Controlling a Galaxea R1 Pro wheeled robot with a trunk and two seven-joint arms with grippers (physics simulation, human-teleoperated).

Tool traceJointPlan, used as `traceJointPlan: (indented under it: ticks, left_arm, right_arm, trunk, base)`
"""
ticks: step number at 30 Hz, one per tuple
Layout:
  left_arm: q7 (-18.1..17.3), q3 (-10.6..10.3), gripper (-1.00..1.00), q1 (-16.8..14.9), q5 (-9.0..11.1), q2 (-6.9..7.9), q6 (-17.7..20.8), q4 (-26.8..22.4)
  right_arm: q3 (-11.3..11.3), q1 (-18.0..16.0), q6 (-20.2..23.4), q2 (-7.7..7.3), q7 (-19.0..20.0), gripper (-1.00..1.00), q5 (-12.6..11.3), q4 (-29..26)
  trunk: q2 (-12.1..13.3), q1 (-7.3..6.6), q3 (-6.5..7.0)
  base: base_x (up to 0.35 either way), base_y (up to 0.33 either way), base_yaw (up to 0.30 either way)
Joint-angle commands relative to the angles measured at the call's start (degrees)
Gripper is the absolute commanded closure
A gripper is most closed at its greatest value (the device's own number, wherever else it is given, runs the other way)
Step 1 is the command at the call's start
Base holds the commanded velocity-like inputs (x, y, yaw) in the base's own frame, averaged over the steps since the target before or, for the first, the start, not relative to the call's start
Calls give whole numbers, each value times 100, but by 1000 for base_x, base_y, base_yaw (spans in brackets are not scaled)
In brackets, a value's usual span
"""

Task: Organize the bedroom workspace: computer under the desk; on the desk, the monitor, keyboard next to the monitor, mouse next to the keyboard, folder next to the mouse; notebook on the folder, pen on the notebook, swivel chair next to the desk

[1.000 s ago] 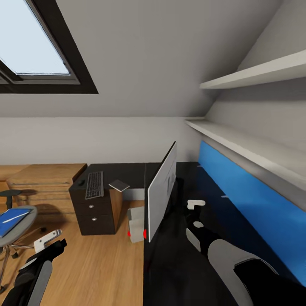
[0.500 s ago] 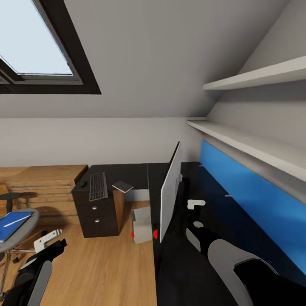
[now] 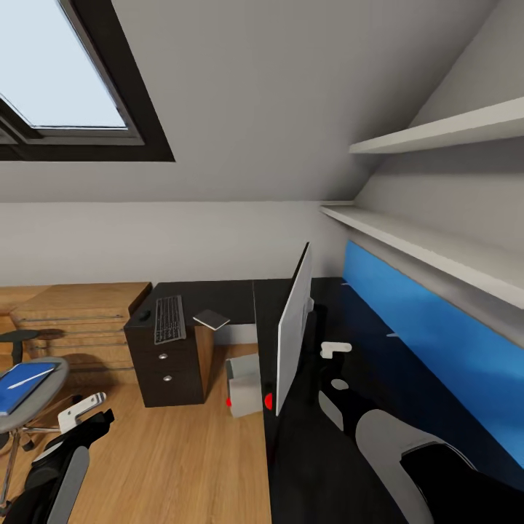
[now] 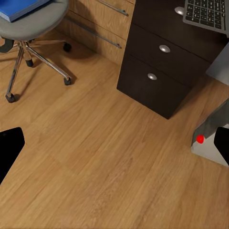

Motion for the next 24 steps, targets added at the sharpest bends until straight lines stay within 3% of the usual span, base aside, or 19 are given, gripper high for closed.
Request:
traceJointPlan:
  ticks: [1,18,24]
  left_arm:
    - [42,-4,-100,-1,60,2,17,-6]
    - [42,-4,-100,-1,60,2,12,-6]
    - [42,-4,-100,-3,60,2,15,-9]
  right_arm:
    - [50,-3,-19,0,-24,-100,-52,6]
    - [50,-3,-19,0,-24,-100,-52,6]
    - [50,-3,-19,0,-24,-100,-52,6]
  trunk:
    - [-5,2,-3]
    - [-5,2,-3]
    - [-5,2,-3]
  base:
    - [0,0,0]
    - [0,2,0]
    - [0,150,0]
